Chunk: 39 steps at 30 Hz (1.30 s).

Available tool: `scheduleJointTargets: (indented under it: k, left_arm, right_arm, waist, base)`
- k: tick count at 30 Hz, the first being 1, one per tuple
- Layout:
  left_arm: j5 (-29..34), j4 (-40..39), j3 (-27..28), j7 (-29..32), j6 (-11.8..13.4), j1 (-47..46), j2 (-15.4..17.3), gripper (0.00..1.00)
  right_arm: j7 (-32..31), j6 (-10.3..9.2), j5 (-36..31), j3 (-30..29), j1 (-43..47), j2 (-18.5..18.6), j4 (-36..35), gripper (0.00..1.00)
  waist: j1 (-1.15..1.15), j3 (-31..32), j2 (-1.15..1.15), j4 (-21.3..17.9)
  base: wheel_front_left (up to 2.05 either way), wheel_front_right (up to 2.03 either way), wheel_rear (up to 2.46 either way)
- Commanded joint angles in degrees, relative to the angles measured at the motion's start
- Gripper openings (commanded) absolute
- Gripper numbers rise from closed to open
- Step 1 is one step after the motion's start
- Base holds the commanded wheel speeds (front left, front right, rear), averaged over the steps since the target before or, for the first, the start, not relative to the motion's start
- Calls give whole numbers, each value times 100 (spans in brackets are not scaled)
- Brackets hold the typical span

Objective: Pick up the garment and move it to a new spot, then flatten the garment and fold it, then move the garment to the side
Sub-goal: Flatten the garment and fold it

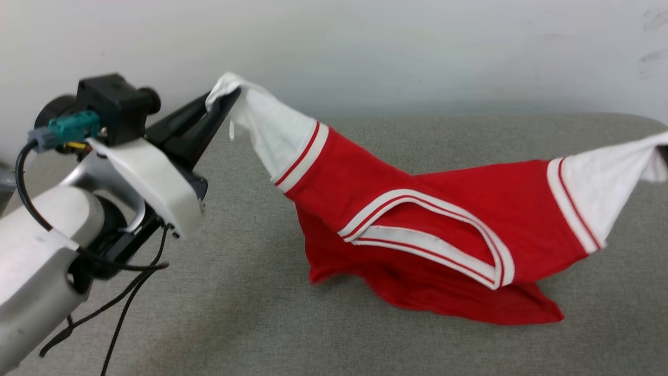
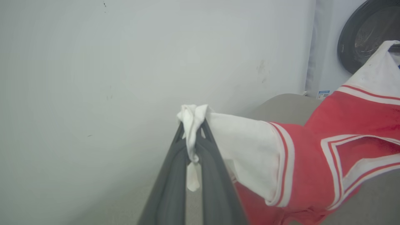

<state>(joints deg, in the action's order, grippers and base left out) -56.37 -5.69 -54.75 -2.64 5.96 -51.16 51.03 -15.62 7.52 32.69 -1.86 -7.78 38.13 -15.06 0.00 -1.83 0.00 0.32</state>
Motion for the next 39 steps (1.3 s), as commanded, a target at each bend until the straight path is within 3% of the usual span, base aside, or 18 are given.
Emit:
scheduleJointTargets:
  k: [1, 14, 18, 29, 39]
  left_arm:
    - [87, -25, 64, 32, -17, -223, -105, 0]
    - [380, 994, 315, 338, -374, -1986, -1012, 0]
    - [423, 1598, 484, 311, -478, -2661, -1354, 0]
    - [833, 3231, 751, 165, -796, -4538, -1915, 0]
    - [837, 4472, 859, -225, -1108, -5278, -2169, 0]
  right_arm:
    - [-41, -6, -10, -62, -293, 45, -76, 0]
    - [-11, -6, 53, 321, -2849, 451, 764, 0]
    - [106, -5, -36, 601, -4053, 285, 1383, 0]
    - [637, -6, -526, 1794, -7235, 70, 3444, 0]
    - [1249, -6, -555, 2817, -8802, -280, 5023, 0]
  waist:
    - [0, -68, 0, -11]
    - [0, -1055, 0, -14]
    - [0, -1458, 0, -59]
    - [0, -2305, 0, -160]
    - [0, -2809, 0, -147]
  base:
    - [0, 0, 0]
    - [0, 0, 0]
    - [0, 0, 0]
    - [0, 0, 0]
    - [0, 0, 0]
